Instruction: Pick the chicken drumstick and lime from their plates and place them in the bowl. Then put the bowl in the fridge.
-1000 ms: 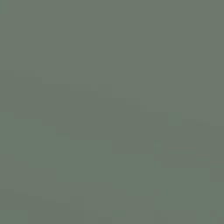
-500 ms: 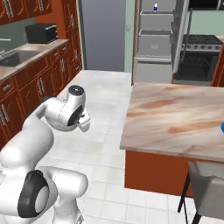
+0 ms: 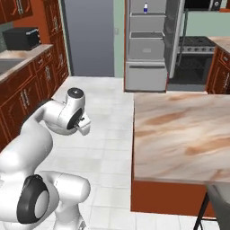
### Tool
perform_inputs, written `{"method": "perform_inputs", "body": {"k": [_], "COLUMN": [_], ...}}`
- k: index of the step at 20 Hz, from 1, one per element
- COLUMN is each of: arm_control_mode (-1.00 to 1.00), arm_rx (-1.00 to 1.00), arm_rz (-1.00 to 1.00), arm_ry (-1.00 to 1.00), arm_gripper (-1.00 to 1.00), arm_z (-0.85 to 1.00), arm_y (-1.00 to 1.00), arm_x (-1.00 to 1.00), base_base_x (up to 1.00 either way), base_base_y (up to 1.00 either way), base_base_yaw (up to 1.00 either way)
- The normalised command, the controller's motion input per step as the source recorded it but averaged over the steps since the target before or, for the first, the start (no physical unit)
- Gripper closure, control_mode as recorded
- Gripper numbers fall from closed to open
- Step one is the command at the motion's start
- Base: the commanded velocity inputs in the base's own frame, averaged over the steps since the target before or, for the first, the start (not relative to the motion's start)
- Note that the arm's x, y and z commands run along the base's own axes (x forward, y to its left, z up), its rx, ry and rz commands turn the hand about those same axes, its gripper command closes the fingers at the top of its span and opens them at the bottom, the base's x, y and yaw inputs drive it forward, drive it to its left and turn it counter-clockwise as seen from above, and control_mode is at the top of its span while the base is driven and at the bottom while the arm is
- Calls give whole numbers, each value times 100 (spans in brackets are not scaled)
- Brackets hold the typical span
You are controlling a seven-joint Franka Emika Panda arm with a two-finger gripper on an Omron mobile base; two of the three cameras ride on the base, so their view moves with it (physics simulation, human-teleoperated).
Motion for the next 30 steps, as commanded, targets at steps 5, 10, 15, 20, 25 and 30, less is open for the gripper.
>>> {"method": "perform_inputs", "body": {"k": [5, 10, 15, 20, 25, 30], "arm_control_mode": [100, 100, 100, 100, 100, 100], "arm_rx": [0, 0, 0, 0, 0, 0], "arm_rz": [0, 0, 0, 0, 0, 0], "arm_ry": [0, 0, 0, 0, 0, 0], "arm_gripper": [100, 100, 100, 100, 100, 100], "arm_z": [0, 0, 0, 0, 0, 0], "arm_y": [0, 0, 0, 0, 0, 0], "arm_x": [0, 0, 0, 0, 0, 0], "base_base_x": [77, 77, 77, 83, 85, 88], "base_base_y": [40, 43, 54, 59, 58, 53], "base_base_yaw": [-29, -26, -12, 0, 0, 0]}}
